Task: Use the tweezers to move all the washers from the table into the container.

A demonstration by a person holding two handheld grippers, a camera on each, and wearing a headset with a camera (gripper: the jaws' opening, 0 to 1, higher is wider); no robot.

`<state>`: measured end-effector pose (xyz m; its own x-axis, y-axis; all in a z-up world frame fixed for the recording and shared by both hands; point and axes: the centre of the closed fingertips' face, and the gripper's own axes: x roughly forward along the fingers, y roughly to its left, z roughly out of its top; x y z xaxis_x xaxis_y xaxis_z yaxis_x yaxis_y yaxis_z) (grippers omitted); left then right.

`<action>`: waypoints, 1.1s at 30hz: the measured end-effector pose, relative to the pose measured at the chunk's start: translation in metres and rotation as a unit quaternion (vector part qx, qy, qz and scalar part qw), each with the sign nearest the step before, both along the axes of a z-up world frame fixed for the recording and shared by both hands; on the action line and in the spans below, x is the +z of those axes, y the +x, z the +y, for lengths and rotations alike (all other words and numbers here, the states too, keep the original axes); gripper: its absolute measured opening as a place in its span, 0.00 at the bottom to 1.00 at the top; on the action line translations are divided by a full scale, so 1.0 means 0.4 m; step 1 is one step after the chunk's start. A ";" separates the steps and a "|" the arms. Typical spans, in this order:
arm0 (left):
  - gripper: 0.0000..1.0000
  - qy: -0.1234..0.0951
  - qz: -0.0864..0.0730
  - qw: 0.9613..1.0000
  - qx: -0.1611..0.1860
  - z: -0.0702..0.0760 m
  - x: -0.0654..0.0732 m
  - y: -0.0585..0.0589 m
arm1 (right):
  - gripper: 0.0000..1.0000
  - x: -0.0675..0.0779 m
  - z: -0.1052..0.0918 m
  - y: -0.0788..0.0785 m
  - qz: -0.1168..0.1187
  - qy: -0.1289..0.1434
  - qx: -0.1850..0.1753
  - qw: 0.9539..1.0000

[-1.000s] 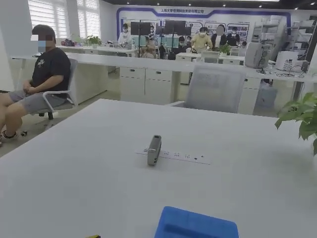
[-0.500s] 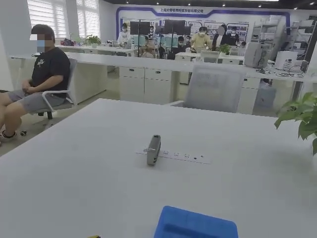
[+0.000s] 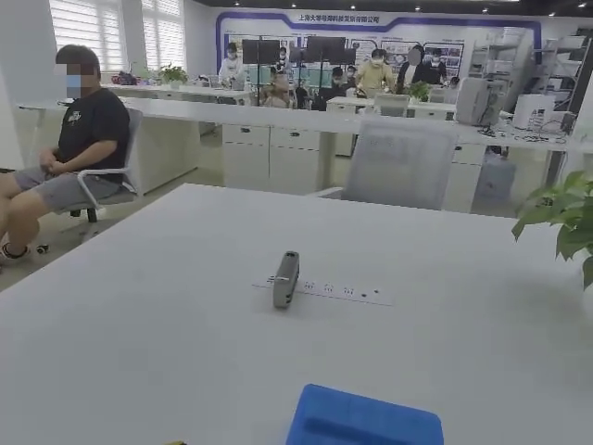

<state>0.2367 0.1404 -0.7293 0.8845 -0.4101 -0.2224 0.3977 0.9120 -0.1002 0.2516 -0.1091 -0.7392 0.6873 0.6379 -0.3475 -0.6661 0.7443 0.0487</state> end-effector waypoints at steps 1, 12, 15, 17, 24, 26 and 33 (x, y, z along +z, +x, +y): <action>0.72 -0.001 0.000 1.000 0.000 0.000 0.000 0.000 | 0.40 0.000 0.001 0.000 0.000 -0.001 0.000 1.000; 0.73 -0.027 0.003 1.000 -0.007 -0.008 0.011 -0.003 | 0.40 -0.007 0.001 -0.002 0.005 -0.001 0.002 1.000; 0.73 -0.046 0.014 0.999 -0.009 -0.002 0.015 -0.002 | 0.41 -0.011 0.007 -0.005 0.009 -0.007 0.009 1.000; 0.73 -0.052 0.025 0.998 -0.016 0.000 0.010 -0.004 | 0.42 -0.028 0.013 -0.014 0.021 -0.027 0.021 0.999; 0.54 -0.025 0.110 0.987 -0.113 -0.051 -0.054 -0.047 | 0.27 -0.076 0.054 -0.064 0.056 -0.111 0.109 0.986; 0.46 0.000 0.136 0.980 -0.147 -0.065 -0.077 -0.062 | 0.21 -0.076 0.082 -0.067 0.065 -0.105 0.116 0.985; 0.26 0.055 0.191 0.951 -0.237 -0.097 -0.144 -0.083 | 0.06 -0.118 0.168 -0.094 0.094 -0.109 0.179 0.973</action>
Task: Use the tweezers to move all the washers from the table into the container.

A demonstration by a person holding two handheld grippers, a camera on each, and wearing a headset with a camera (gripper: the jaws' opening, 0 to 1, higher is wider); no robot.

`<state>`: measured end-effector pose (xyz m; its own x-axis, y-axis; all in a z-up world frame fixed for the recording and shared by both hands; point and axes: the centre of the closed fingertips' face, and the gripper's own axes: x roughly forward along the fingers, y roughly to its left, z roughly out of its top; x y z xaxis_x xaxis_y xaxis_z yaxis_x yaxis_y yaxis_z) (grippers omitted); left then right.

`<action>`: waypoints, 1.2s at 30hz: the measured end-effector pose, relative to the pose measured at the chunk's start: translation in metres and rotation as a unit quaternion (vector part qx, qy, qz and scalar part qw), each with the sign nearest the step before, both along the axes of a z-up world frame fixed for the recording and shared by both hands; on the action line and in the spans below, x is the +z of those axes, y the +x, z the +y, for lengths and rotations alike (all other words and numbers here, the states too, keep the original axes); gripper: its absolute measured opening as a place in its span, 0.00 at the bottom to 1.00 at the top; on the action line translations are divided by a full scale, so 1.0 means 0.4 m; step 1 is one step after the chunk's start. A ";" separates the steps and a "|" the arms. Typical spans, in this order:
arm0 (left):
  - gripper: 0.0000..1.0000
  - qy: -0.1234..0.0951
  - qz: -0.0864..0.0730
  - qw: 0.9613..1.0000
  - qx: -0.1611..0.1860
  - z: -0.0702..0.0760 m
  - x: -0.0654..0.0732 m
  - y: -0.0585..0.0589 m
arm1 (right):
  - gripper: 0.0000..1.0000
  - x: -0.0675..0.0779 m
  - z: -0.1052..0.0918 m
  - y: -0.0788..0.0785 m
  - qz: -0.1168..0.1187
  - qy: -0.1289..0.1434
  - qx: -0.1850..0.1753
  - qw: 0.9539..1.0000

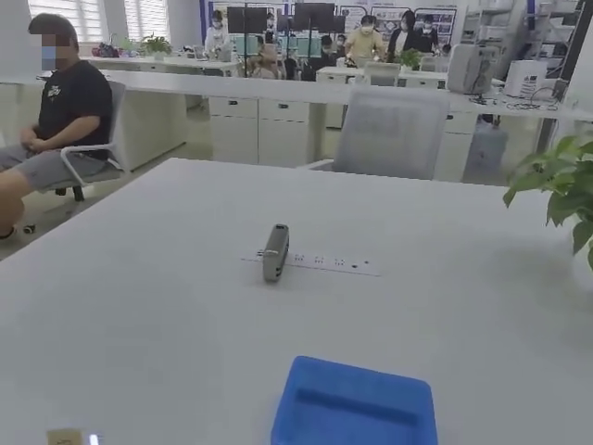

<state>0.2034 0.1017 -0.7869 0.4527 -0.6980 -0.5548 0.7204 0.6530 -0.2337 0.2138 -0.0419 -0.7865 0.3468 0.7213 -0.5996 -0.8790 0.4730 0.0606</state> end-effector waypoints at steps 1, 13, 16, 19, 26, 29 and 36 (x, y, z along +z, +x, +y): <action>0.25 0.007 -0.001 1.000 -0.012 -0.003 -0.006 0.000 | 0.06 -0.006 0.010 -0.003 0.005 0.002 0.006 1.000; 0.04 0.160 0.006 0.974 -0.161 -0.017 -0.147 -0.018 | 0.02 -0.027 0.031 -0.003 0.025 0.006 0.015 1.000; 0.03 0.182 0.006 0.967 -0.176 -0.017 -0.167 -0.011 | 0.02 -0.030 0.032 -0.005 0.028 0.008 0.014 0.999; 0.01 0.192 0.003 0.964 -0.185 -0.021 -0.180 -0.005 | 0.01 -0.038 0.032 -0.008 0.027 -0.001 0.017 0.999; 0.00 0.207 -0.001 0.954 -0.216 -0.026 -0.197 -0.012 | 0.01 -0.043 0.035 -0.002 0.022 -0.008 0.022 0.999; 0.00 0.213 -0.007 0.948 -0.235 -0.027 -0.193 -0.023 | 0.02 -0.043 0.041 -0.002 0.020 -0.006 0.028 0.999; 0.00 0.202 -0.036 0.947 -0.245 -0.035 -0.123 -0.027 | 0.06 -0.043 0.077 -0.021 0.002 -0.011 0.071 0.997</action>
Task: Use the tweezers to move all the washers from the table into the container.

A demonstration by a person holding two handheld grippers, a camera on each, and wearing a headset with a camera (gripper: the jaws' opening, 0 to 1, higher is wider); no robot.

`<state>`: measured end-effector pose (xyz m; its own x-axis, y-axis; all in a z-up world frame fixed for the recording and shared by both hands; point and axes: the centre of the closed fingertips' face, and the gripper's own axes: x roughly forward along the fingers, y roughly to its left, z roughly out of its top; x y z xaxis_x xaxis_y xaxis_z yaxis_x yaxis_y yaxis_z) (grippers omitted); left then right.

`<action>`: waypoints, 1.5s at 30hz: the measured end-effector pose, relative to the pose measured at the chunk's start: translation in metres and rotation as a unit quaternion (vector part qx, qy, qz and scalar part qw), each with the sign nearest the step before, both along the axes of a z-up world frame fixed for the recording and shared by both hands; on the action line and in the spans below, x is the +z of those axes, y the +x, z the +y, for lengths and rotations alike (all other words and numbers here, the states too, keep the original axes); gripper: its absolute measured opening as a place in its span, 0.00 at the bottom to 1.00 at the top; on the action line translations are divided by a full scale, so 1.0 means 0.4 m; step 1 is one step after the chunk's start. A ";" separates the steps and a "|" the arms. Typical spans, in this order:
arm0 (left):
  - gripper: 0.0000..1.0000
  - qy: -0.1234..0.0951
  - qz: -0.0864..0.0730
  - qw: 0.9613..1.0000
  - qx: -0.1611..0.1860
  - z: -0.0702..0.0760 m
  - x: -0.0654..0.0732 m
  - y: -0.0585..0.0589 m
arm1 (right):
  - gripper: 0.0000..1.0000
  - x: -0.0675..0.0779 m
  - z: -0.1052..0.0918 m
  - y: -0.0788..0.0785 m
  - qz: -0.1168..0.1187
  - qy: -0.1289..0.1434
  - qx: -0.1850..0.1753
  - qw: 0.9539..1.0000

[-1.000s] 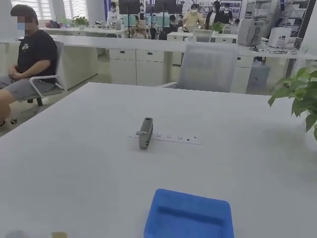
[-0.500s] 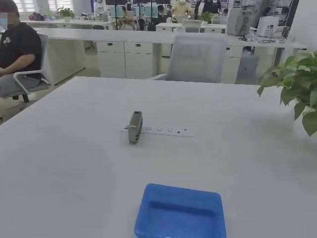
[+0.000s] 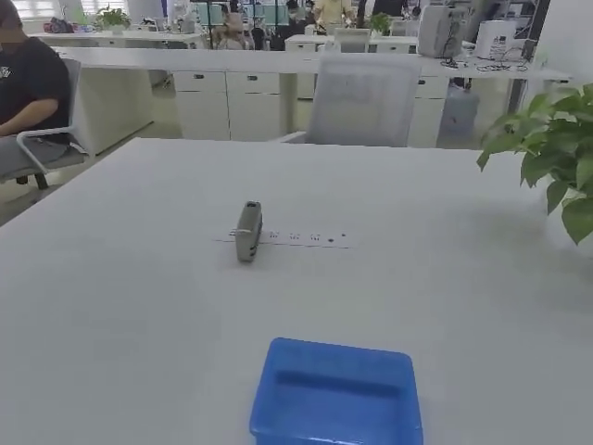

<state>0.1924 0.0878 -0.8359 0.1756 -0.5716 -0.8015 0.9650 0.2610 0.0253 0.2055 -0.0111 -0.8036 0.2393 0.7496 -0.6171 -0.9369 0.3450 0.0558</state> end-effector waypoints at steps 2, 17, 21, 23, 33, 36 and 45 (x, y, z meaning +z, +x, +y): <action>0.00 -0.007 -0.003 1.000 0.001 -0.004 0.023 0.000 | 0.07 -0.008 0.005 -0.006 -0.001 -0.008 0.010 1.000; 0.00 -0.049 -0.037 0.998 -0.022 -0.091 0.175 -0.028 | 0.10 -0.018 0.045 -0.033 -0.008 -0.018 0.060 0.998; 0.00 -0.047 -0.042 0.997 -0.038 -0.111 0.193 -0.039 | 0.12 -0.027 0.061 -0.047 -0.010 -0.025 0.082 0.996; 0.00 -0.046 -0.043 0.997 -0.044 -0.118 0.196 -0.043 | 0.13 -0.035 0.070 -0.055 -0.010 -0.028 0.094 0.995; 0.00 -0.047 -0.043 0.996 -0.067 -0.151 0.204 -0.059 | 0.10 -0.068 0.106 -0.076 0.015 -0.029 0.134 0.990; 0.00 -0.045 -0.042 0.996 -0.069 -0.148 0.204 -0.058 | 0.08 -0.071 0.112 -0.067 0.021 -0.028 0.140 0.990; 0.00 -0.026 -0.058 0.996 -0.065 -0.115 0.225 -0.023 | 0.08 -0.050 0.165 -0.030 0.005 -0.008 0.142 0.990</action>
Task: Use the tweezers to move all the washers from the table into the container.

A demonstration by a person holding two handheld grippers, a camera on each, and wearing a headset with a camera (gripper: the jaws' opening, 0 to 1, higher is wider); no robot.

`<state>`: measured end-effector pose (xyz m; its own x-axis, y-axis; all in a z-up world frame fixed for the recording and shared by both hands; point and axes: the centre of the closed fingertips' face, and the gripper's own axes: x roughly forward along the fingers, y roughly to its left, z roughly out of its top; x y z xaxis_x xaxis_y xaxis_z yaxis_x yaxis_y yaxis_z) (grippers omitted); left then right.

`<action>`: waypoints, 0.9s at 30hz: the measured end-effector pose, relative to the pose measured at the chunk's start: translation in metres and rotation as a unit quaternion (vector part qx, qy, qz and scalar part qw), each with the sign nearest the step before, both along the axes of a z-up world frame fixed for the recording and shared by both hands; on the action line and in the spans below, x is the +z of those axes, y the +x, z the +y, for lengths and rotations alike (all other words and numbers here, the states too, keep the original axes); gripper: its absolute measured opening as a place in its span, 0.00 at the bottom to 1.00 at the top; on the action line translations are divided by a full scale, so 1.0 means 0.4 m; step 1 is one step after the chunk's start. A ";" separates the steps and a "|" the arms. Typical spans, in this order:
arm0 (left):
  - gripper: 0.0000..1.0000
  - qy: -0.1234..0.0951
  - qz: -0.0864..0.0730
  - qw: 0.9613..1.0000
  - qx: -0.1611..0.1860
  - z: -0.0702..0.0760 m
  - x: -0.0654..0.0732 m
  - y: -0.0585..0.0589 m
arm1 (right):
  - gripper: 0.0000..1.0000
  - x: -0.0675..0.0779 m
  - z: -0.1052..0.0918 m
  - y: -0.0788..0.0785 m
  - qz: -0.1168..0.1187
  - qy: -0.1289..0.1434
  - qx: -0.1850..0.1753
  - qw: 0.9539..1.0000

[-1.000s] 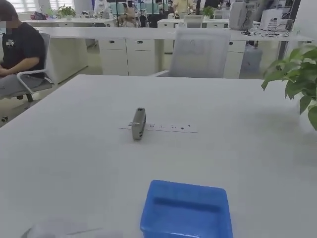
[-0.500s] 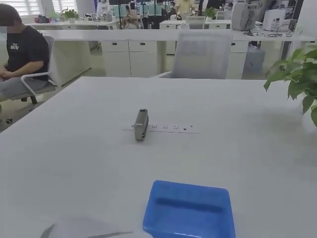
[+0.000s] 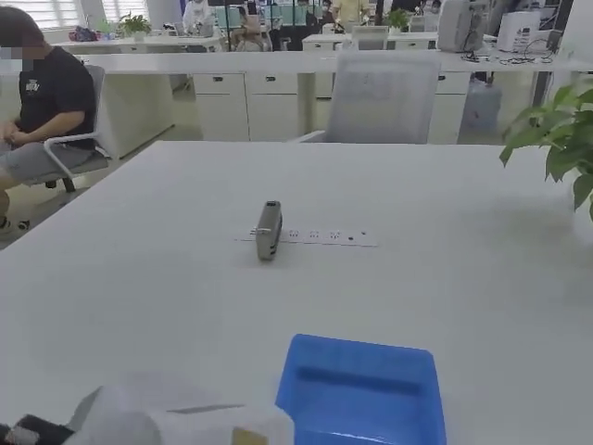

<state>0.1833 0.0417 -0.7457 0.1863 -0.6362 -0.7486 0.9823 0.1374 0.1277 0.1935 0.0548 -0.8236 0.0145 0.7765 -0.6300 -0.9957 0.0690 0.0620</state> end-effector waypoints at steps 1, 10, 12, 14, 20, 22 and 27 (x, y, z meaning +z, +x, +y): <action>0.00 0.002 -0.002 1.000 0.000 0.004 0.001 0.004 | 0.08 0.001 0.004 0.005 -0.002 0.001 -0.001 1.000; 0.00 0.018 -0.001 1.000 0.004 0.029 -0.004 0.027 | 0.08 -0.004 0.038 0.027 0.004 0.009 0.005 1.000; 0.00 0.021 0.000 1.000 0.003 0.030 -0.006 0.029 | 0.08 -0.006 0.042 0.029 0.006 0.009 0.007 1.000; 0.00 0.023 -0.002 1.000 0.002 0.029 -0.006 0.032 | 0.08 -0.007 0.046 0.029 0.008 0.011 0.008 1.000; 0.00 0.002 0.024 1.000 0.014 0.023 -0.011 0.042 | 0.08 -0.018 0.051 0.028 0.020 0.005 0.006 1.000; 0.00 -0.007 0.032 0.999 0.018 0.024 -0.009 0.050 | 0.08 -0.016 0.048 0.030 0.022 0.004 0.001 1.000; 0.00 -0.005 0.038 0.999 0.014 0.033 -0.008 0.063 | 0.08 -0.015 0.042 0.035 0.023 0.002 -0.011 1.000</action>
